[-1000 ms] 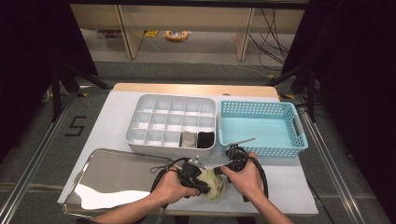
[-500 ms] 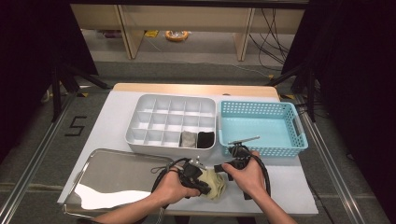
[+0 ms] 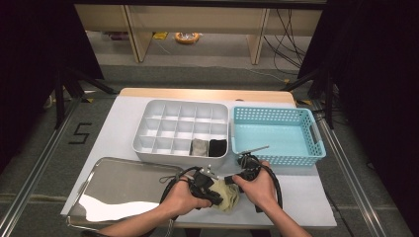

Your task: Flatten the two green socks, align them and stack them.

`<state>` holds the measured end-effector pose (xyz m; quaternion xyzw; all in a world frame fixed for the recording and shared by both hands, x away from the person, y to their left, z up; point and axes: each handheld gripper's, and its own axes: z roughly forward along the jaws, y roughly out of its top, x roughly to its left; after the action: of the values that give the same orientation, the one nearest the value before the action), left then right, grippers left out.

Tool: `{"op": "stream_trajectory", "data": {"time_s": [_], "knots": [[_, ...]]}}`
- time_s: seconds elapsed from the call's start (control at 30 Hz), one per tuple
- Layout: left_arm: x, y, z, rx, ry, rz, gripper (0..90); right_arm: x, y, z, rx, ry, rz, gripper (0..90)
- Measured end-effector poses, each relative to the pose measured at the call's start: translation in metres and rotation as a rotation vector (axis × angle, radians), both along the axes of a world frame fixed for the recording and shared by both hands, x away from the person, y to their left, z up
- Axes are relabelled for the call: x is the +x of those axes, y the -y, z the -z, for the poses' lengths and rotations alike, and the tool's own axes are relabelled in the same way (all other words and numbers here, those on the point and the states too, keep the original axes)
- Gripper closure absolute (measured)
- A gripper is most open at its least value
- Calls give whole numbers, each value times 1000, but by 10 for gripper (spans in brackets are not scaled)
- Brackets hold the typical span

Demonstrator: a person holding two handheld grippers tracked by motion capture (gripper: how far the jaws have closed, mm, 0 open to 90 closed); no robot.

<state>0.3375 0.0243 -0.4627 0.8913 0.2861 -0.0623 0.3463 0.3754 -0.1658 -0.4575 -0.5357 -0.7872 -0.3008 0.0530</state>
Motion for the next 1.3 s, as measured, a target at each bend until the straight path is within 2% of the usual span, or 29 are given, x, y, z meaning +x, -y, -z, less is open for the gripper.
{"op": "stream_trajectory", "data": {"time_s": [0.1, 0.27, 0.33, 0.53, 0.57, 0.63, 0.7, 0.8, 0.83, 0.87, 0.97, 1.0, 1.03, 1.1, 1.17, 1.2, 1.27, 1.3], "knots": [[0, -1, -3, -15, 12, -11, 749, -4, 1, -8, 1, 25, -12, 827], [-2, 1, -5, -22, 15, -5, 749, -7, 6, -19, -7, 24, -22, 824], [-2, 3, -4, -22, 18, -2, 749, -8, 7, -21, -26, 28, -21, 824], [-3, 5, -3, -30, 9, 9, 748, -5, 10, -16, -49, 34, -24, 825], [-3, 5, -4, -18, 11, 7, 748, -6, 10, -16, -52, 32, -23, 829], [-3, 4, -3, -19, 11, 2, 748, -8, 9, -18, -41, 17, -12, 838], [-2, 4, -4, -20, 13, 4, 749, -9, 12, -21, -54, 25, -20, 843], [-1, 5, -4, -36, 14, -3, 750, -10, 12, -22, -74, 7, -21, 849], [-1, 5, -5, -21, 15, -5, 750, -9, 14, -20, -86, 16, -27, 849], [-1, 6, -4, -30, 9, -12, 753, -9, 14, -18, -94, -4, -19, 850], [-1, 8, 3, -13, -6, -5, 768, -8, 17, -7, -108, -26, -18, 849], [-1, 9, 5, -7, -12, 1, 768, -9, 15, -5, -113, -41, 5, 849], [-2, 10, 6, -11, -15, -1, 769, -7, 16, -2, -120, -17, -22, 846], [-2, 11, 7, -8, -16, 5, 768, -8, 17, -1, -113, 2, -26, 813], [-1, 10, 3, -12, -12, 9, 764, -9, 16, -4, -106, -9, 2, 764], [-1, 8, -1, -29, -7, -3, 761, -9, 19, -6, -108, 25, -4, 759], [2, 3, -8, -34, 18, -14, 747, -12, 22, -15, -95, 50, 16, 751], [5, 0, -10, -42, 32, -34, 731, -13, 24, -19, -100, 87, 10, 751]]}}
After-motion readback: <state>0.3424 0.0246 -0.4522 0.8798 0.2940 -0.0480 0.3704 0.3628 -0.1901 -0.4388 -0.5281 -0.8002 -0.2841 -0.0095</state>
